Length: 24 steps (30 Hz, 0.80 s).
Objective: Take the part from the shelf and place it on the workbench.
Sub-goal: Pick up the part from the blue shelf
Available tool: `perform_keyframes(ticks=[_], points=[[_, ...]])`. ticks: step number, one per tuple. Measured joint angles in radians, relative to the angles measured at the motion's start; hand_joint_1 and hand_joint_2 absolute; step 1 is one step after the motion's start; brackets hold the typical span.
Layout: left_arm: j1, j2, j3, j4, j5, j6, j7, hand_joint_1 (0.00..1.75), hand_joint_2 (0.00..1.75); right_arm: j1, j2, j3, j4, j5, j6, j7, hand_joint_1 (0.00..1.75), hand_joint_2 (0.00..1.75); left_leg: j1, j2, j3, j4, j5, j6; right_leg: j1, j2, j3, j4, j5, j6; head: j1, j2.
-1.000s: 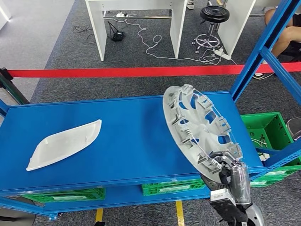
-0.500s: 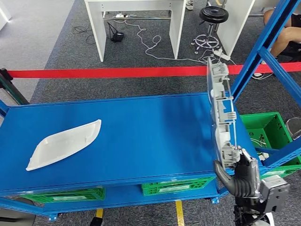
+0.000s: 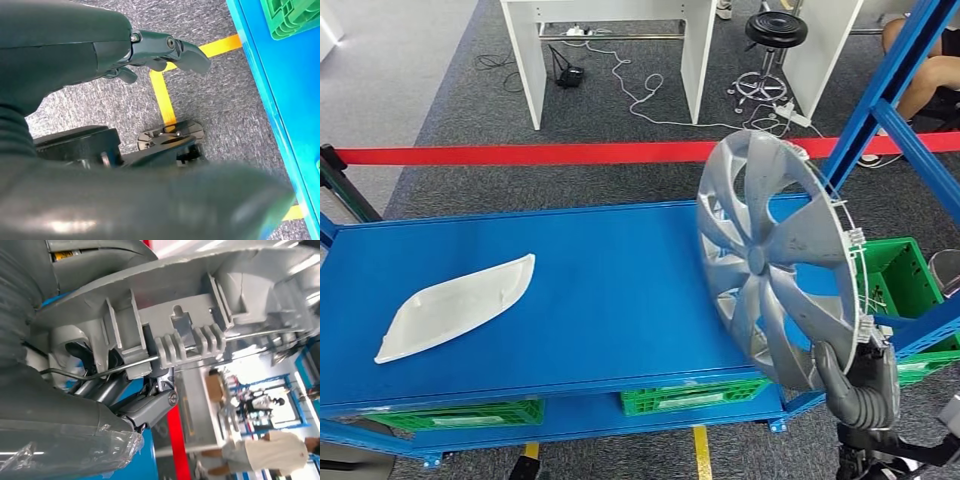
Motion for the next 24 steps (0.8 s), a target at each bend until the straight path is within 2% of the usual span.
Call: perform_keyframes(ticks=[6, 11, 16, 24], points=[[-0.002, 0.0, -0.012, 0.0, -0.016, -0.021, 0.003, 0.0, 1.75, -0.007, 0.014, -0.03, -0.015, -0.115, 0.088, 0.023, 1.75, 1.75, 0.0, 0.0, -0.002, 0.0, 0.0, 0.0, 0.0, 0.0, 0.0, 0.0, 0.0, 0.0, 0.0, 0.0], [-0.004, 0.0, -0.024, 0.0, -0.03, -0.052, 0.045, 0.0, 1.75, -0.025, 0.015, -0.038, -0.045, -0.082, 0.129, 0.009, 1.75, 1.75, 0.0, 0.0, -0.002, 0.0, 0.0, 0.0, 0.0, 0.0, 0.001, 0.0, 0.0, 0.0, 0.0, 0.0], [-0.003, 0.002, -0.028, 0.0, -0.037, -0.017, 0.106, 0.0, 1.75, -0.032, 0.015, -0.038, -0.077, -0.04, 0.142, -0.012, 1.75, 1.75, 0.0, 0.0, -0.002, 0.0, 0.0, 0.0, 0.0, 0.0, 0.001, 0.0, 0.0, 0.0, 0.0, 0.0], [-0.003, 0.008, -0.035, 0.0, -0.03, -0.028, 0.126, 0.0, 1.75, -0.035, 0.014, -0.039, -0.104, -0.026, 0.15, -0.02, 1.75, 1.75, 0.0, 0.0, -0.002, 0.0, 0.0, 0.0, 0.0, 0.0, 0.0, 0.0, 0.0, 0.0, 0.0, 0.0]])
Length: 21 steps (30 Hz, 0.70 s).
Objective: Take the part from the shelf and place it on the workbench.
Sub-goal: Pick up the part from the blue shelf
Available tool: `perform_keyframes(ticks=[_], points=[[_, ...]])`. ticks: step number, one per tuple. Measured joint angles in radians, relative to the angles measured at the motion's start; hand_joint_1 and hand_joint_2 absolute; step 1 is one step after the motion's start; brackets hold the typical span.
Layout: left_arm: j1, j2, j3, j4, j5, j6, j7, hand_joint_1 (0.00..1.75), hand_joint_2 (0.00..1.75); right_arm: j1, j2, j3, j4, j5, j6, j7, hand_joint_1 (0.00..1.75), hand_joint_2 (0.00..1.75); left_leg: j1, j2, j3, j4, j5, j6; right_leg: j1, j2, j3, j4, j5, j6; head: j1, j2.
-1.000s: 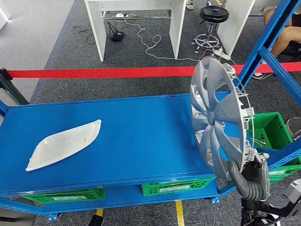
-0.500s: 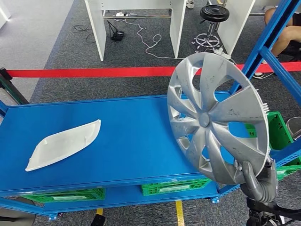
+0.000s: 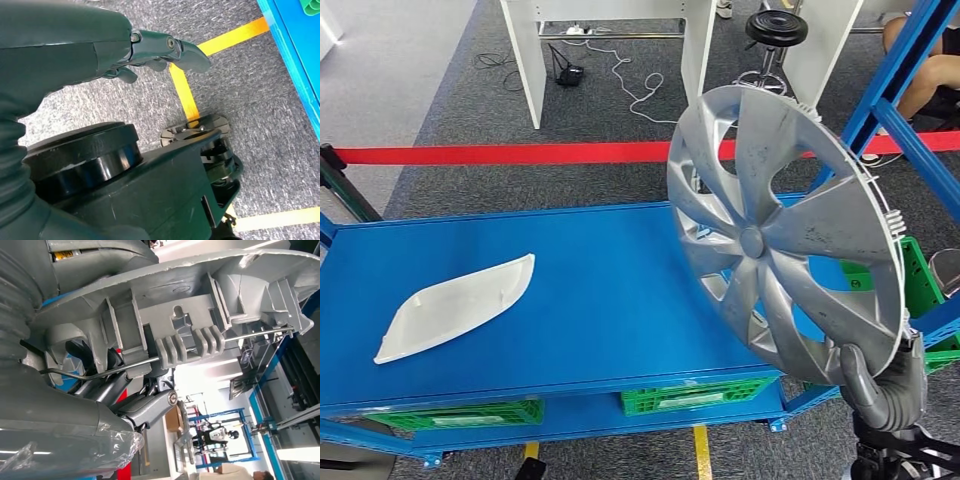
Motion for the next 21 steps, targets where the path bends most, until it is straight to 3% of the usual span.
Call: perform_keyframes(ticks=[6, 21], points=[[0.0, 0.0, 0.001, 0.0, 0.024, -0.026, 0.0, 0.0, 1.75, 0.0, -0.017, -0.002, -0.006, 0.108, -0.006, -0.029, 1.75, 1.75, 0.0, 0.0, 0.0, 0.0, 0.0, 0.0, 0.0, 0.0, 0.0, 0.0, 0.0, 0.0, 0.0, 0.0], [0.0, -0.003, 0.002, 0.0, 0.013, -0.024, 0.002, 0.0, 1.75, -0.001, -0.034, -0.003, -0.034, 0.135, -0.036, -0.051, 1.75, 1.75, -0.003, 0.0, -0.002, 0.002, -0.001, 0.002, -0.004, 0.0, 0.007, 0.0, 0.001, 0.003, 0.0, 0.0]])
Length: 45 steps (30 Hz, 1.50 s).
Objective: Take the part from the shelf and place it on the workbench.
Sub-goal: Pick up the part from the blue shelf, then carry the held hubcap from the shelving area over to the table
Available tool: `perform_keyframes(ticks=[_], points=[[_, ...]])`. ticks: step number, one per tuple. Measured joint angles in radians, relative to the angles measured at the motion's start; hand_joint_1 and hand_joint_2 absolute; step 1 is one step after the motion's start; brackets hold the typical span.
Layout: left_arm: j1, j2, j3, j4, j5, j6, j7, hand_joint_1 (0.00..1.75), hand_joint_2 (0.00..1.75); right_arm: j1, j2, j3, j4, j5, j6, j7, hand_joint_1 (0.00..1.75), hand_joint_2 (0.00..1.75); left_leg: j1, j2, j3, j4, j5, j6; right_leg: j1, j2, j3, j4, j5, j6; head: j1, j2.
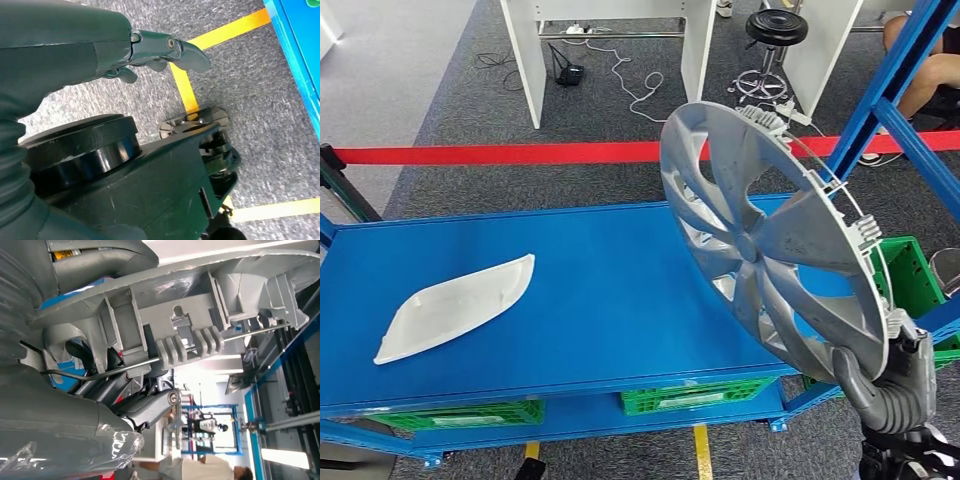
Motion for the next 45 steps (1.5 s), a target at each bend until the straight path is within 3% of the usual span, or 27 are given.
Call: perform_keyframes(ticks=[4, 8, 10, 12, 13, 14, 15, 17, 19, 20, 23, 24, 26, 28, 29, 30, 31, 34, 35, 38, 40, 43, 44, 45], points=[[0.0, -0.003, -0.005, 0.0, -0.018, 0.008, 0.014, 0.0, 1.75, 0.003, -0.006, 0.0, -0.028, -0.025, -0.013, 0.017, 1.75, 1.75, -0.005, 0.0, 0.0, 0.002, -0.003, 0.006, -0.006, 0.0, 0.0, 0.0, -0.001, 0.006, 0.0, 0.0], [0.0, -0.005, -0.007, 0.0, -0.013, 0.012, 0.018, 0.0, 1.75, 0.002, -0.015, 0.005, -0.048, -0.03, -0.013, 0.033, 1.75, 1.75, -0.004, 0.002, 0.001, -0.004, 0.007, 0.021, -0.009, 0.0, -0.002, 0.006, -0.005, 0.018, 0.0, 0.0], [-0.001, -0.006, -0.007, 0.0, -0.009, 0.016, 0.018, 0.0, 1.75, -0.003, -0.021, 0.011, -0.052, -0.035, -0.011, 0.034, 1.75, 1.75, 0.002, 0.005, 0.0, -0.014, 0.015, 0.029, -0.008, 0.0, -0.025, 0.065, -0.055, 0.023, 0.004, 0.0], [-0.001, -0.006, -0.007, 0.0, -0.006, 0.019, 0.019, 0.0, 1.75, -0.012, -0.027, 0.021, -0.053, -0.045, -0.008, 0.034, 1.75, 1.75, 0.003, 0.006, -0.006, -0.014, 0.019, 0.031, -0.01, -0.001, -0.07, 0.192, -0.134, 0.029, 0.007, 0.0], [-0.001, -0.005, -0.007, 0.0, -0.005, 0.019, 0.02, 0.0, 1.75, -0.017, -0.03, 0.025, -0.053, -0.049, -0.007, 0.034, 1.75, 1.75, 0.004, 0.007, -0.01, -0.014, 0.022, 0.03, -0.012, -0.001, -0.088, 0.25, -0.161, 0.033, 0.007, 0.0], [-0.001, -0.004, -0.006, 0.0, -0.004, 0.021, 0.02, 0.0, 1.75, -0.02, -0.033, 0.03, -0.053, -0.052, -0.007, 0.035, 1.75, 1.75, 0.005, 0.007, -0.014, -0.014, 0.026, 0.028, -0.013, -0.002, -0.092, 0.278, -0.17, 0.036, 0.007, 0.0], [-0.001, -0.004, -0.006, 0.0, -0.002, 0.024, 0.021, 0.0, 1.75, -0.024, -0.036, 0.034, -0.052, -0.055, -0.007, 0.036, 1.75, 1.75, 0.006, 0.007, -0.019, -0.013, 0.031, 0.023, -0.016, -0.002, -0.076, 0.267, -0.159, 0.039, 0.007, 0.0], [-0.001, -0.002, -0.006, 0.0, 0.002, 0.031, 0.022, 0.0, 1.75, -0.033, -0.042, 0.041, -0.05, -0.06, -0.007, 0.039, 1.75, 1.75, 0.012, 0.005, -0.03, -0.01, 0.04, 0.011, -0.023, -0.003, 0.003, 0.14, -0.107, 0.048, 0.007, 0.0], [-0.001, 0.002, -0.006, 0.0, 0.007, 0.037, 0.023, 0.0, 1.75, -0.044, -0.049, 0.052, -0.042, -0.064, -0.005, 0.041, 1.75, 1.75, 0.013, 0.003, -0.039, -0.005, 0.052, -0.005, -0.024, 0.003, 0.065, 0.031, -0.072, 0.047, 0.006, 0.0], [-0.001, 0.005, -0.006, 0.0, 0.008, 0.039, 0.023, 0.0, 1.75, -0.049, -0.051, 0.057, -0.037, -0.066, -0.004, 0.04, 1.75, 1.75, 0.013, 0.002, -0.042, -0.003, 0.059, -0.012, -0.023, 0.006, 0.072, 0.012, -0.067, 0.042, 0.005, 0.0], [0.003, 0.01, -0.005, 0.0, 0.013, 0.045, 0.023, 0.0, 1.75, -0.055, -0.055, 0.066, -0.022, -0.072, -0.002, 0.038, 1.75, 1.75, 0.015, -0.001, -0.049, -0.002, 0.07, -0.029, -0.019, 0.007, 0.043, 0.024, -0.056, 0.015, 0.003, 0.0], [0.004, 0.011, -0.004, 0.0, 0.013, 0.045, 0.023, 0.0, 1.75, -0.058, -0.056, 0.07, -0.018, -0.076, -0.001, 0.036, 1.75, 1.75, 0.017, -0.001, -0.056, 0.011, 0.049, -0.034, -0.019, 0.005, 0.036, 0.026, -0.048, 0.005, 0.002, 0.0], [0.005, 0.012, -0.004, 0.0, 0.009, 0.045, 0.023, 0.0, 1.75, -0.064, -0.056, 0.078, -0.008, -0.087, 0.002, 0.032, 1.75, 1.75, 0.018, 0.0, -0.088, 0.099, -0.045, -0.041, -0.019, 0.002, 0.016, 0.026, -0.026, -0.014, -0.002, 0.0], [0.004, 0.012, -0.004, 0.0, 0.004, 0.043, 0.022, 0.0, 1.75, -0.068, -0.056, 0.084, 0.001, -0.096, 0.005, 0.027, 1.75, 1.75, 0.018, 0.0, -0.124, 0.237, -0.136, -0.044, -0.016, 0.001, -0.01, 0.027, -0.004, -0.021, -0.004, 0.0], [0.004, 0.013, -0.004, 0.0, 0.003, 0.043, 0.021, 0.0, 1.75, -0.069, -0.056, 0.086, 0.007, -0.099, 0.006, 0.025, 1.75, 1.75, 0.018, 0.0, -0.127, 0.282, -0.152, -0.043, -0.013, 0.0, -0.024, 0.028, 0.006, -0.023, -0.004, 0.0], [0.004, 0.014, -0.004, 0.0, 0.001, 0.043, 0.02, 0.0, 1.75, -0.069, -0.056, 0.087, 0.012, -0.101, 0.007, 0.024, 1.75, 1.75, 0.017, 0.0, -0.114, 0.296, -0.15, -0.04, -0.011, -0.001, -0.037, 0.028, 0.015, -0.023, -0.004, 0.0], [0.004, 0.014, -0.004, 0.0, -0.001, 0.043, 0.019, 0.0, 1.75, -0.07, -0.056, 0.087, 0.018, -0.103, 0.008, 0.023, 1.75, 1.75, 0.016, 0.0, -0.081, 0.268, -0.133, -0.035, -0.009, -0.002, -0.048, 0.028, 0.024, -0.022, -0.004, 0.0], [0.0, 0.015, -0.005, 0.0, -0.002, 0.043, 0.018, 0.0, 1.75, -0.074, -0.057, 0.088, 0.029, -0.105, 0.009, 0.022, 1.75, 1.75, 0.007, 0.0, 0.071, 0.067, -0.096, -0.015, -0.004, -0.002, -0.072, 0.028, 0.046, -0.012, -0.003, 0.0], [-0.002, 0.016, -0.005, 0.0, -0.002, 0.043, 0.017, 0.0, 1.75, -0.076, -0.058, 0.088, 0.031, -0.107, 0.01, 0.021, 1.75, 1.75, 0.003, 0.0, 0.099, 0.023, -0.096, -0.011, -0.004, -0.002, -0.076, 0.028, 0.054, -0.007, -0.003, 0.0], [-0.002, 0.017, -0.005, 0.0, -0.003, 0.046, 0.016, 0.0, 1.75, -0.083, -0.061, 0.088, 0.038, -0.115, 0.02, 0.015, 1.75, 1.75, -0.001, 0.002, 0.1, -0.006, -0.084, 0.0, -0.008, -0.003, -0.082, 0.024, 0.072, 0.013, -0.008, 0.0], [-0.001, 0.019, -0.005, 0.0, -0.002, 0.049, 0.014, 0.0, 1.75, -0.086, -0.064, 0.089, 0.042, -0.12, 0.03, 0.011, 1.75, 1.75, 0.002, 0.005, 0.087, -0.012, -0.066, 0.013, -0.009, -0.003, -0.098, 0.053, 0.035, 0.023, -0.006, 0.0], [-0.002, 0.02, -0.005, 0.0, -0.001, 0.05, 0.01, 0.0, 1.75, -0.09, -0.069, 0.091, 0.053, -0.114, 0.04, 0.004, 1.75, 1.75, 0.003, 0.007, 0.053, -0.014, -0.037, 0.022, -0.009, -0.003, -0.148, 0.226, -0.097, 0.034, -0.002, 0.0], [-0.001, 0.021, -0.005, 0.0, -0.001, 0.051, 0.008, 0.0, 1.75, -0.091, -0.07, 0.092, 0.057, -0.11, 0.041, 0.002, 1.75, 1.75, 0.002, 0.007, 0.04, -0.013, -0.027, 0.022, -0.009, -0.003, -0.155, 0.279, -0.116, 0.037, -0.003, 0.0], [-0.001, 0.023, -0.005, 0.0, 0.0, 0.051, 0.006, 0.0, 1.75, -0.091, -0.071, 0.092, 0.062, -0.105, 0.042, 0.0, 1.75, 1.75, 0.002, 0.008, 0.027, -0.013, -0.017, 0.021, -0.009, -0.003, -0.148, 0.302, -0.112, 0.038, -0.002, 0.0]])
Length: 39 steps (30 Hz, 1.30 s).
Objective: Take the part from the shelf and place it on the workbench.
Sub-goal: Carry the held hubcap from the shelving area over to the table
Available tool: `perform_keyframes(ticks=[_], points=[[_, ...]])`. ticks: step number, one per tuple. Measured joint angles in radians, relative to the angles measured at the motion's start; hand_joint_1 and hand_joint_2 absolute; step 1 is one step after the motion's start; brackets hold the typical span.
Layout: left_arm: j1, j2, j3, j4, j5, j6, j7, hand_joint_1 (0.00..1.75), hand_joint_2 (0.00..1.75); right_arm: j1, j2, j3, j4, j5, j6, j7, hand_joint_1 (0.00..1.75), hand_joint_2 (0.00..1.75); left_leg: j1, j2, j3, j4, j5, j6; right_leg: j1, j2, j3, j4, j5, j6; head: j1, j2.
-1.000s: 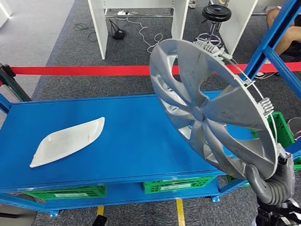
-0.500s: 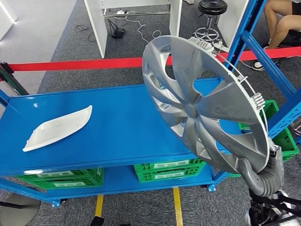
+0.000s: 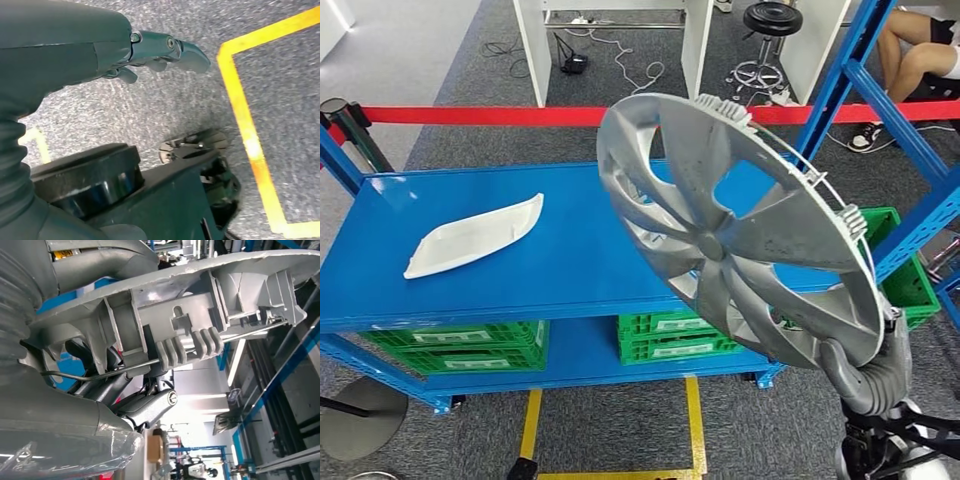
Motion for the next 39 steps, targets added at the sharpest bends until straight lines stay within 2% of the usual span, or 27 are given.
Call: perform_keyframes(ticks=[1, 2, 3, 5, 6, 8, 9, 10, 12, 13, 14, 15, 16, 17, 19, 21, 23, 25, 26, 29, 30, 31, 32, 33, 35, 36, 39], points=[[0.0, 0.002, 0.0, 0.0, 0.0, 0.0, -0.002, 0.0, 1.75, 0.0, -0.001, 0.0, 0.004, 0.004, 0.0, -0.001, 1.75, 1.75, 0.0, 0.0, -0.012, 0.0, 0.01, -0.002, 0.0, 0.0, 0.025, -0.014, 0.022, 0.0, 0.0, 0.0], [0.0, 0.003, 0.0, 0.0, 0.001, 0.0, -0.005, 0.0, 1.75, -0.001, -0.001, 0.0, 0.008, 0.008, -0.001, -0.001, 1.75, 1.75, 0.0, 0.0, -0.023, 0.001, 0.019, -0.004, 0.0, -0.001, 0.068, -0.065, 0.051, -0.001, 0.0, 0.0], [0.0, 0.003, 0.0, 0.0, 0.002, 0.0, -0.006, 0.0, 1.75, -0.002, -0.002, 0.001, 0.012, 0.01, -0.002, -0.001, 1.75, 1.75, 0.0, 0.0, -0.033, 0.002, 0.028, -0.008, 0.0, -0.001, 0.12, -0.138, 0.063, -0.002, 0.0, 0.0], [0.001, 0.005, 0.0, 0.0, 0.004, 0.0, -0.008, 0.0, 1.75, -0.007, -0.004, 0.001, 0.018, 0.015, -0.003, -0.002, 1.75, 1.75, -0.002, -0.001, -0.046, 0.004, 0.046, -0.017, 0.003, 0.0, 0.207, -0.272, 0.059, -0.01, -0.001, 0.0], [0.001, 0.005, 0.0, 0.0, 0.004, 0.0, -0.01, 0.0, 1.75, -0.01, -0.004, 0.001, 0.02, 0.017, -0.004, -0.003, 1.75, 1.75, -0.002, -0.001, -0.049, 0.004, 0.054, -0.022, 0.005, 0.001, 0.222, -0.304, 0.048, -0.015, 0.0, 0.0], [0.002, 0.006, 0.0, 0.0, 0.006, 0.0, -0.012, 0.0, 1.75, -0.011, -0.004, 0.001, 0.024, 0.022, -0.005, -0.007, 1.75, 1.75, -0.001, -0.001, -0.051, 0.0, 0.069, -0.033, 0.008, 0.002, 0.215, -0.313, 0.057, -0.029, 0.001, 0.0], [0.003, 0.007, 0.0, 0.0, 0.006, 0.0, -0.013, 0.0, 1.75, -0.012, -0.005, 0.001, 0.025, 0.025, -0.006, -0.008, 1.75, 1.75, 0.0, -0.001, -0.056, 0.002, 0.064, -0.038, 0.006, 0.002, 0.21, -0.315, 0.064, -0.039, 0.002, 0.0], [0.004, 0.008, 0.0, 0.0, 0.007, 0.0, -0.015, 0.0, 1.75, -0.014, -0.005, 0.001, 0.026, 0.029, -0.007, -0.009, 1.75, 1.75, 0.001, -0.002, -0.065, 0.02, 0.043, -0.044, 0.004, 0.001, 0.205, -0.318, 0.073, -0.049, 0.0, 0.0], [0.004, 0.009, 0.0, 0.0, 0.008, 0.0, -0.017, 0.0, 1.75, -0.016, -0.005, 0.0, 0.028, 0.036, -0.009, -0.01, 1.75, 1.75, 0.003, -0.002, -0.106, 0.127, -0.04, -0.055, 0.002, -0.001, 0.193, -0.319, 0.091, -0.062, -0.005, 0.0], [0.004, 0.01, 0.0, 0.0, 0.008, 0.0, -0.019, 0.0, 1.75, -0.016, -0.005, 0.0, 0.029, 0.039, -0.01, -0.011, 1.75, 1.75, 0.005, -0.002, -0.131, 0.202, -0.085, -0.059, 0.001, -0.002, 0.184, -0.318, 0.098, -0.064, -0.006, 0.0], [0.004, 0.01, 0.0, 0.0, 0.008, 0.0, -0.02, 0.0, 1.75, -0.017, -0.005, 0.001, 0.031, 0.041, -0.01, -0.012, 1.75, 1.75, 0.007, -0.002, -0.149, 0.265, -0.114, -0.062, 0.001, -0.003, 0.176, -0.318, 0.104, -0.063, -0.006, 0.0], [0.005, 0.011, 0.0, 0.0, 0.008, 0.0, -0.02, 0.0, 1.75, -0.017, -0.005, 0.001, 0.033, 0.043, -0.011, -0.012, 1.75, 1.75, 0.007, -0.002, -0.152, 0.298, -0.124, -0.063, 0.001, -0.004, 0.169, -0.318, 0.109, -0.062, -0.006, 0.0], [0.005, 0.012, 0.0, 0.0, 0.008, 0.0, -0.021, 0.0, 1.75, -0.017, -0.005, 0.001, 0.034, 0.044, -0.011, -0.012, 1.75, 1.75, 0.008, -0.002, -0.136, 0.291, -0.115, -0.063, 0.001, -0.004, 0.163, -0.317, 0.114, -0.061, -0.006, 0.0], [0.005, 0.012, 0.0, 0.0, 0.009, 0.0, -0.022, 0.0, 1.75, -0.018, -0.005, 0.001, 0.035, 0.045, -0.012, -0.013, 1.75, 1.75, 0.008, -0.002, -0.101, 0.245, -0.093, -0.063, 0.0, -0.004, 0.158, -0.317, 0.118, -0.058, -0.006, 0.0], [0.004, 0.013, 0.0, 0.0, 0.01, 0.001, -0.023, 0.0, 1.75, -0.022, -0.005, 0.001, 0.036, 0.046, -0.012, -0.015, 1.75, 1.75, 0.008, -0.002, -0.003, 0.097, -0.046, -0.059, 0.0, -0.003, 0.15, -0.315, 0.124, -0.051, -0.006, 0.0], [0.002, 0.014, 0.0, 0.0, 0.01, 0.001, -0.023, 0.0, 1.75, -0.026, -0.005, 0.001, 0.035, 0.046, -0.013, -0.018, 1.75, 1.75, 0.007, -0.005, 0.052, 0.005, -0.034, -0.052, 0.002, -0.002, 0.143, -0.312, 0.131, -0.04, -0.006, 0.0], [0.002, 0.014, 0.0, 0.0, 0.01, 0.001, -0.024, 0.0, 1.75, -0.027, -0.005, 0.002, 0.035, 0.046, -0.013, -0.02, 1.75, 1.75, 0.005, -0.006, 0.051, -0.007, -0.035, -0.044, 0.003, -0.002, 0.138, -0.311, 0.137, -0.029, -0.005, 0.0], [0.002, 0.015, 0.0, 0.0, 0.01, 0.002, -0.024, 0.0, 1.75, -0.028, -0.005, 0.002, 0.035, 0.046, -0.013, -0.02, 1.75, 1.75, 0.007, -0.005, 0.044, -0.009, -0.029, -0.029, 0.001, -0.002, 0.123, -0.291, 0.118, -0.02, -0.004, 0.0], [0.001, 0.015, 0.0, 0.0, 0.01, 0.002, -0.024, 0.0, 1.75, -0.028, -0.005, 0.002, 0.035, 0.046, -0.014, -0.021, 1.75, 1.75, 0.009, -0.004, 0.04, -0.01, -0.024, -0.021, 0.001, -0.003, 0.106, -0.255, 0.091, -0.016, -0.003, 0.0], [0.001, 0.016, 0.0, 0.0, 0.011, 0.002, -0.024, 0.0, 1.75, -0.027, -0.005, 0.005, 0.036, 0.047, -0.014, -0.021, 1.75, 1.75, 0.006, -0.001, 0.023, -0.009, -0.012, -0.006, 0.001, -0.003, 0.027, -0.05, -0.015, -0.009, -0.002, 0.0], [0.002, 0.017, 0.0, 0.0, 0.011, 0.002, -0.024, 0.0, 1.75, -0.026, -0.005, 0.006, 0.036, 0.048, -0.014, -0.022, 1.75, 1.75, 0.005, -0.001, 0.017, -0.008, -0.007, -0.005, 0.001, -0.003, 0.015, -0.009, -0.029, -0.009, -0.002, 0.0], [0.003, 0.018, 0.001, 0.0, 0.011, 0.002, -0.024, 0.0, 1.75, -0.025, -0.005, 0.006, 0.037, 0.049, -0.015, -0.022, 1.75, 1.75, 0.004, -0.001, 0.011, -0.006, -0.003, -0.006, 0.001, -0.004, 0.024, -0.011, -0.022, -0.009, -0.002, 0.0], [0.003, 0.018, 0.001, 0.0, 0.011, 0.002, -0.025, 0.0, 1.75, -0.025, -0.005, 0.007, 0.037, 0.05, -0.015, -0.024, 1.75, 1.75, 0.004, -0.001, 0.006, -0.005, 0.001, -0.007, 0.001, -0.004, 0.055, -0.057, 0.002, -0.011, -0.002, 0.0], [0.003, 0.019, 0.001, 0.0, 0.011, 0.003, -0.026, 0.0, 1.75, -0.025, -0.005, 0.007, 0.037, 0.051, -0.015, -0.025, 1.75, 1.75, 0.004, -0.001, 0.003, -0.003, 0.005, -0.009, 0.001, -0.004, 0.101, -0.133, 0.033, -0.013, -0.002, 0.0], [0.003, 0.02, 0.001, 0.0, 0.01, 0.002, -0.03, 0.0, 1.75, -0.026, -0.005, 0.008, 0.037, 0.054, -0.014, -0.03, 1.75, 1.75, 0.001, -0.002, -0.006, 0.001, 0.013, -0.018, 0.003, -0.004, 0.179, -0.27, 0.069, -0.018, -0.003, 0.0], [0.003, 0.02, 0.001, 0.0, 0.009, 0.002, -0.032, 0.0, 1.75, -0.025, -0.005, 0.009, 0.038, 0.055, -0.013, -0.033, 1.75, 1.75, 0.0, -0.002, -0.011, 0.004, 0.018, -0.023, 0.004, -0.003, 0.194, -0.302, 0.075, -0.022, -0.003, 0.0], [0.005, 0.021, 0.001, 0.0, 0.007, 0.003, -0.037, 0.0, 1.75, -0.018, -0.005, 0.009, 0.038, 0.058, -0.012, -0.043, 1.75, 1.75, 0.001, -0.001, -0.024, 0.008, 0.031, -0.039, 0.006, 0.001, 0.182, -0.301, 0.087, -0.039, -0.003, 0.0]])
